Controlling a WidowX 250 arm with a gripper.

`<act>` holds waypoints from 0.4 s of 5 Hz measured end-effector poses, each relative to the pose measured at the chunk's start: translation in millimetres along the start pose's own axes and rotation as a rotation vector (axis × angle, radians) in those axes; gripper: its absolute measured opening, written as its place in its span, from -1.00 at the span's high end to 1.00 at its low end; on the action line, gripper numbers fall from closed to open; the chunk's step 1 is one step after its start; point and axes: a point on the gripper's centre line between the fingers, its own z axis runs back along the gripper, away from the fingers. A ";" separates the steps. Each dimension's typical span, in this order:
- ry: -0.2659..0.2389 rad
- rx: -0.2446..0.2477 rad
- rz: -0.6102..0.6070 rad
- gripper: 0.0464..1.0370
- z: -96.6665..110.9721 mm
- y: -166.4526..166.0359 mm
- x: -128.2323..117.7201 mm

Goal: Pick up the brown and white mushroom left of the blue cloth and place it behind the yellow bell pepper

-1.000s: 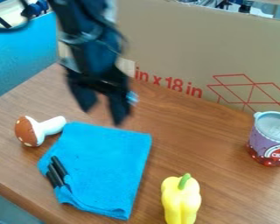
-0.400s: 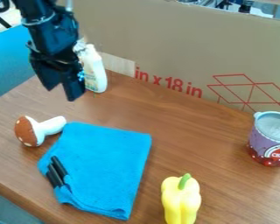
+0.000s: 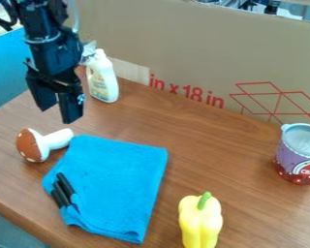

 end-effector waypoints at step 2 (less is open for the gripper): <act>0.096 0.048 0.067 -0.93 -22.2 13.4 -7.6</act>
